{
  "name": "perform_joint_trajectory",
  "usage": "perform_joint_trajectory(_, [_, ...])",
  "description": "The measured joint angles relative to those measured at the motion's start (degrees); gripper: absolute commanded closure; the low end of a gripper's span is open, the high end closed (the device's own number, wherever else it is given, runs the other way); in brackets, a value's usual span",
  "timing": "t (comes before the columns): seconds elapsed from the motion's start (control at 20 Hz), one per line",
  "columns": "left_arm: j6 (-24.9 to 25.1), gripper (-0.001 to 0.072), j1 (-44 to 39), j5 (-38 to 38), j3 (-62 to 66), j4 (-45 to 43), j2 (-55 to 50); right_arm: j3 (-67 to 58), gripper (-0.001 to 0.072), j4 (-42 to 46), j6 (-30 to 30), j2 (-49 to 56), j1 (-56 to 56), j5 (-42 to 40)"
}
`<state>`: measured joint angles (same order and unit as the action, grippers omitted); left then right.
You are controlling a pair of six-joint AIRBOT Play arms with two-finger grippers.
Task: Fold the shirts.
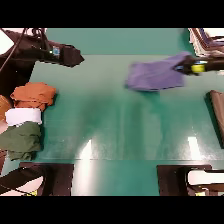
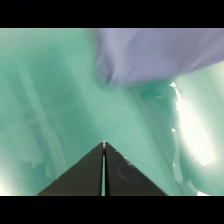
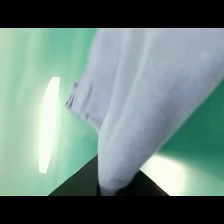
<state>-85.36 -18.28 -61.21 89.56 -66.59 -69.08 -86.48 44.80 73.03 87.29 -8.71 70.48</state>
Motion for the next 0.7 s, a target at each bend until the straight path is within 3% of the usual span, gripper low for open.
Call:
perform_joint_trajectory(0.35, [-0.8, 0.0684, -3.1, 4.5, 0.0, 0.6, -0.6, 3.7, 0.0698, 2.6, 0.0, -6.0, -28.6, -1.6])
perform_joint_trajectory(0.7, [-1.6, 0.0684, -3.5, 5.1, 0.0, 0.8, -1.9, -1.7, 0.0698, 1.6, 0.1, -5.5, -37.7, -3.8])
